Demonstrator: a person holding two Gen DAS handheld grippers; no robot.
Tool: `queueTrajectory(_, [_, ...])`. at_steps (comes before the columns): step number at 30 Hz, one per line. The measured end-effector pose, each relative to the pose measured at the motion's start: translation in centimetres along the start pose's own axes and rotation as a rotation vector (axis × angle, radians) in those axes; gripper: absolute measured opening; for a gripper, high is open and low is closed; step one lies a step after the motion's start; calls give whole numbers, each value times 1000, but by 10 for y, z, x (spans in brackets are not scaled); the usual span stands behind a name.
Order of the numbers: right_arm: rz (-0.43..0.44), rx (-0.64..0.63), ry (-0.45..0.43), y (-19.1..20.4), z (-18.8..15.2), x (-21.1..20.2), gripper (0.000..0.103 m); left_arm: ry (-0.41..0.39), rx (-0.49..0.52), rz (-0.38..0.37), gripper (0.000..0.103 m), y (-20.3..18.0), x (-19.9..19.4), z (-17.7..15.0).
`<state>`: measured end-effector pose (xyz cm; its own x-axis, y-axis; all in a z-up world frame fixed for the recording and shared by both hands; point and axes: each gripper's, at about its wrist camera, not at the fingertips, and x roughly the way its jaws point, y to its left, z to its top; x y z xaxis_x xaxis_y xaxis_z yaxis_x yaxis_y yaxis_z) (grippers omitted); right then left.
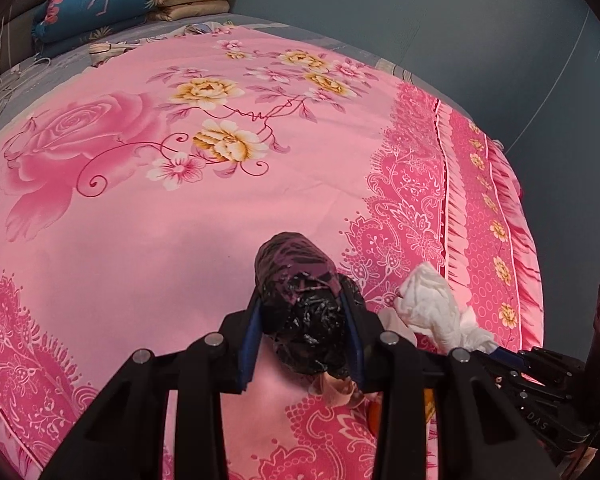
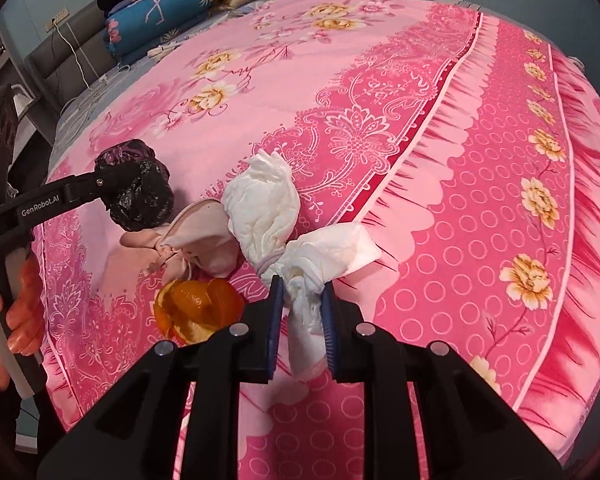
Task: Collect trash
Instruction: 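Grasp the black plastic bag with the left gripper while the right grasps a white tissue, then carry the black bag and white tissue over the yellow bin with both tools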
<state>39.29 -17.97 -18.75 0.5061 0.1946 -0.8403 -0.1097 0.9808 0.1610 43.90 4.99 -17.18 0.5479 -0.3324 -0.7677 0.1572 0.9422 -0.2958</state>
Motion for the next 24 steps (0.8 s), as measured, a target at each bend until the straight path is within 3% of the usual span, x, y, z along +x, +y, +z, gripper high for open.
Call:
queueTrajectory(10, [28,-7,-102,1,-13,-67,18,-58,-45,0,34,4,-56,-17])
queueTrajectory(13, [31,-11,-115,3,-18,-78,18,-67,-41,40,34,-1,-73,-30])
queueTrajectory(24, [53,-5,-156,3,-63,-142,18,-84,-33,-24,34,-33,-130,-70])
